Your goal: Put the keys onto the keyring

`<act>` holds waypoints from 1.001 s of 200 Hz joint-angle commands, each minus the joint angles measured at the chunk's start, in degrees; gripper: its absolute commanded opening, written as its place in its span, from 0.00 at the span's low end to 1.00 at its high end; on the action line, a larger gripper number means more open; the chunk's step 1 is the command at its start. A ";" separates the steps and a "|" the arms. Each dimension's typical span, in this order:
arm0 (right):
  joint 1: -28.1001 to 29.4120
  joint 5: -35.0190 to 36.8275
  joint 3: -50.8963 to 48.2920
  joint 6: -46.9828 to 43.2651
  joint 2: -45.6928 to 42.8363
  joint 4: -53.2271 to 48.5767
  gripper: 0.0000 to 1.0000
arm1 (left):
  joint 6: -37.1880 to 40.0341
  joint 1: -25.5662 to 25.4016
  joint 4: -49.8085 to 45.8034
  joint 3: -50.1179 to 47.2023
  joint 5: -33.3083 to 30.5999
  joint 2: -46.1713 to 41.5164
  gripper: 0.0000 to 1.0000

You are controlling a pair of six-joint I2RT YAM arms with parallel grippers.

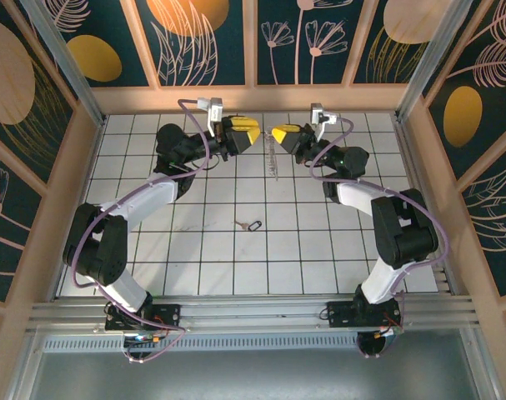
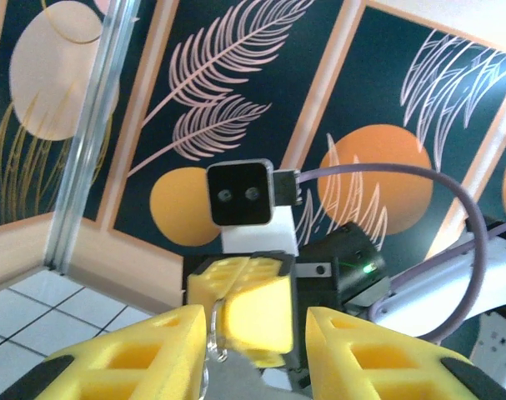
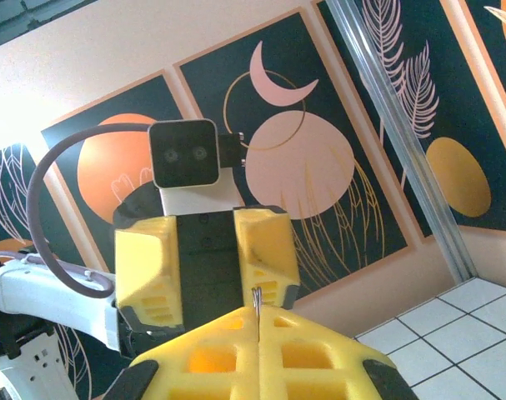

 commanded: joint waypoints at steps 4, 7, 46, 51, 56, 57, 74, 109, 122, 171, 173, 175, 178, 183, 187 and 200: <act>0.61 0.95 1.96 0.69 0.36 8.27 0.00 | -3.94 0.43 6.26 0.67 3.12 1.53 0.36; 0.59 0.99 1.97 0.69 0.35 8.31 0.00 | -4.06 0.43 6.26 0.77 3.24 1.65 0.36; 0.80 1.09 1.99 0.96 0.38 8.35 0.00 | -5.24 0.40 6.22 1.60 4.38 3.13 0.36; 0.90 1.09 2.04 0.96 0.39 8.40 0.00 | -5.22 0.43 6.07 1.65 4.46 3.25 0.36; 0.91 1.06 1.97 0.96 0.34 8.35 0.00 | -5.35 0.43 6.06 1.77 4.59 3.26 0.36; 0.93 1.07 1.97 0.96 0.33 8.35 0.00 | -5.35 0.38 6.06 1.78 4.64 3.26 0.37; 1.07 1.18 2.13 1.05 0.33 8.29 0.00 | -5.44 0.35 5.95 2.02 4.94 3.26 0.36; 1.38 1.07 2.67 1.31 0.80 8.34 0.00 | -5.39 0.37 5.25 2.66 4.99 4.83 0.36; 1.54 0.99 2.78 1.40 0.97 8.28 0.00 | -5.37 0.37 5.09 2.96 5.03 5.00 0.36; 1.89 0.91 2.98 1.49 1.08 8.24 0.00 | -5.35 0.34 4.55 3.54 5.03 5.63 0.35; 1.86 0.91 2.97 1.49 1.07 8.24 0.00 | -5.39 0.34 4.49 3.54 5.03 5.72 0.35; 1.85 0.91 2.94 1.49 1.09 8.22 0.00 | -5.36 0.34 4.50 3.61 5.03 5.72 0.35; 1.90 0.91 2.99 1.50 1.08 8.21 0.00 | -5.47 0.34 4.48 3.63 4.99 5.77 0.35; 1.92 0.91 3.01 1.51 1.04 8.18 0.00 | -5.39 0.34 4.50 3.71 5.03 5.83 0.35; 1.91 0.85 2.98 1.56 1.11 8.19 0.00 | -5.45 0.34 4.49 3.76 5.03 5.81 0.35; 1.96 0.69 3.05 1.58 1.15 8.19 0.00 | -5.44 0.34 4.41 3.96 5.04 5.94 0.35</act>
